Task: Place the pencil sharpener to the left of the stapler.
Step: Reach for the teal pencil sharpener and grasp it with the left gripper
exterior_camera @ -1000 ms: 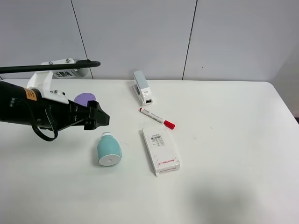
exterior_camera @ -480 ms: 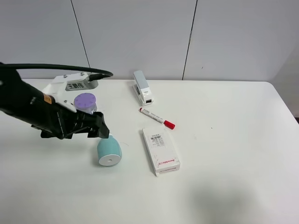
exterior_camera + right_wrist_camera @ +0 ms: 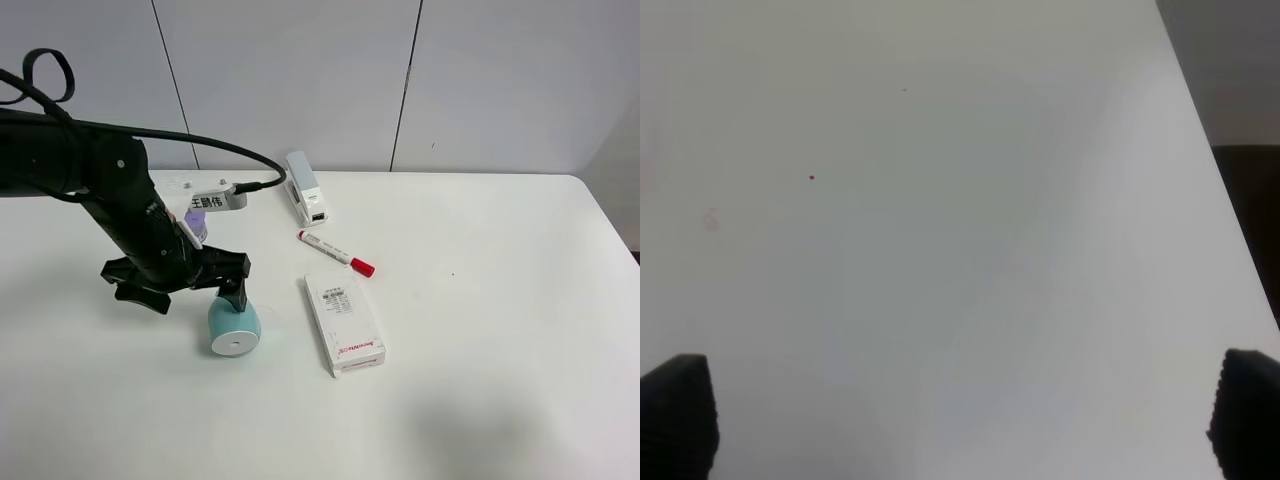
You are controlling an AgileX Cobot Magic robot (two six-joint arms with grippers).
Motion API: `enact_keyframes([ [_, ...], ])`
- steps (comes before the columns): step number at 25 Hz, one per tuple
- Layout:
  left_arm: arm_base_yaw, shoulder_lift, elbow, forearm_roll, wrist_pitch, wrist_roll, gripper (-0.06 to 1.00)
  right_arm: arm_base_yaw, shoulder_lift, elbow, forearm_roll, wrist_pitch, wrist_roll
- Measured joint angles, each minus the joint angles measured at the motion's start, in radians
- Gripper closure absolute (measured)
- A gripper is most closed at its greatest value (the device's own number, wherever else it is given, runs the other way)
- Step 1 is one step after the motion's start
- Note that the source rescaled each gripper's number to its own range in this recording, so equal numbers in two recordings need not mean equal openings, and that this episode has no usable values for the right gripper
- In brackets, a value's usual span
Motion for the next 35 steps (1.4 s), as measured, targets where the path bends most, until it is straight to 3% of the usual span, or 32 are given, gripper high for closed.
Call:
enact_keyframes([
  [3,-0.003,0.005,0.000,-0.002,-0.033,-0.012,0.27,0.000,0.000,0.000,0.000,0.000,0.000],
  [8,-0.056,0.006,0.000,-0.048,-0.117,-0.005,0.28,0.000,0.000,0.000,0.000,0.000,0.000],
  [11,-0.090,0.006,0.000,-0.105,-0.163,0.036,0.20,0.000,0.000,0.000,0.000,0.000,0.000],
  [13,-0.101,0.006,0.000,-0.111,-0.163,0.068,0.07,0.000,0.000,0.000,0.000,0.000,0.000],
  [16,-0.101,0.006,0.000,-0.113,-0.157,0.096,-0.02,0.000,0.000,0.000,0.000,0.000,0.000],
  [24,-0.090,0.006,0.000,-0.125,-0.161,0.128,-0.03,0.000,0.000,0.000,0.000,0.000,0.000],
  [28,-0.062,0.006,0.000,-0.108,-0.107,0.119,-0.03,0.000,0.000,0.000,0.000,0.000,0.000],
  [35,-0.036,0.006,0.000,-0.084,-0.035,0.017,-0.03,0.000,0.000,0.000,0.000,0.000,0.000],
])
